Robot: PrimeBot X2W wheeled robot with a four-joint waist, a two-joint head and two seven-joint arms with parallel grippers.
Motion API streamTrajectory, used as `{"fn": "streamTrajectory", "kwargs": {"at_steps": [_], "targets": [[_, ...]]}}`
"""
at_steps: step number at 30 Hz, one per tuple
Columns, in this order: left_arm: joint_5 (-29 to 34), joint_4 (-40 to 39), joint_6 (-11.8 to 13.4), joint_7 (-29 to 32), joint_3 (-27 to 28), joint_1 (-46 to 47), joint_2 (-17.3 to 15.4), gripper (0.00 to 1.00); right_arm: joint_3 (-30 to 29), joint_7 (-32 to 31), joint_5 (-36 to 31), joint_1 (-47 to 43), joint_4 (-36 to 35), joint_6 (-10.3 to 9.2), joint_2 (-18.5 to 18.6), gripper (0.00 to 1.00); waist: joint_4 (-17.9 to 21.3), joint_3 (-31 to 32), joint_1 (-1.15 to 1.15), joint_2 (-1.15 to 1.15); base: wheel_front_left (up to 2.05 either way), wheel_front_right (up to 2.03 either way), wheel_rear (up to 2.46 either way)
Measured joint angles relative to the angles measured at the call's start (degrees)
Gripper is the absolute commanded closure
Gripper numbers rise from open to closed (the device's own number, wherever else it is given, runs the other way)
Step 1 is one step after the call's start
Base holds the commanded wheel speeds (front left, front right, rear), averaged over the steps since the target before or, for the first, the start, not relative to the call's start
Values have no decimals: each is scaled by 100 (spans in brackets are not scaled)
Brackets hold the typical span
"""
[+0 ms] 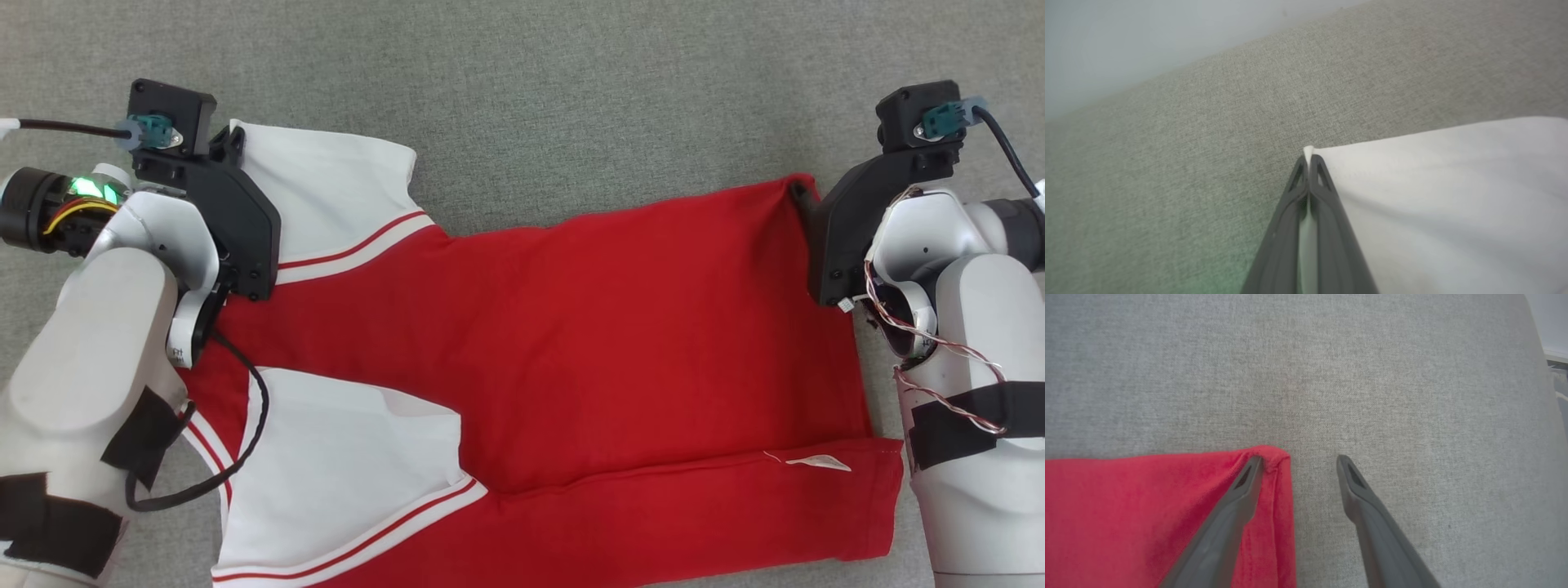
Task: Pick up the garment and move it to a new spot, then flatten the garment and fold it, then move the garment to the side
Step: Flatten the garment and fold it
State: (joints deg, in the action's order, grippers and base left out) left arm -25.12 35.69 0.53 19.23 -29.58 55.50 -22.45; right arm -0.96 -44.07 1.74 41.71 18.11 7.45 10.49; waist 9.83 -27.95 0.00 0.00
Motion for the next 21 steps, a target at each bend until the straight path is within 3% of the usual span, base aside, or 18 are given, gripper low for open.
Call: {"fn": "streamTrajectory", "kwargs": {"at_steps": [1,4,5,6,7,8,9,12,16,21], "targets": [[0,13,-1,-5,-5,7,9,100,29,-33,74,17,62,0,14,8,-10,-2,0,0,0,0,0],[-5,70,-11,-51,-26,37,38,100,168,-99,216,71,181,0,92,22,-37,-3,0,0,0,0,0],[-13,90,-18,-57,-34,55,45,100,223,-118,276,83,214,0,121,32,-44,-3,0,0,0,0,0],[-16,114,-52,-71,-42,75,49,100,301,-138,320,100,248,0,162,55,-51,-2,0,0,0,0,0],[-19,135,-54,-108,-44,87,56,100,378,-147,363,121,267,0,201,60,-57,1,0,0,0,0,0],[-21,155,-55,-126,-46,92,67,100,447,-136,422,130,274,0,241,76,-64,3,0,0,0,0,0],[-34,181,-59,-162,-44,92,74,100,489,-107,461,135,285,1,271,100,-70,6,0,0,0,0,0],[-169,199,-116,-319,14,100,99,100,527,77,555,135,309,1,342,100,-94,29,0,0,0,0,0],[-788,26,-525,-641,348,-30,201,100,605,360,579,81,315,0,410,100,-127,118,0,0,0,0,0],[-1433,-377,-711,-950,682,-332,22,100,590,642,570,10,428,1,430,100,-190,309,0,0,0,0,0]]}}
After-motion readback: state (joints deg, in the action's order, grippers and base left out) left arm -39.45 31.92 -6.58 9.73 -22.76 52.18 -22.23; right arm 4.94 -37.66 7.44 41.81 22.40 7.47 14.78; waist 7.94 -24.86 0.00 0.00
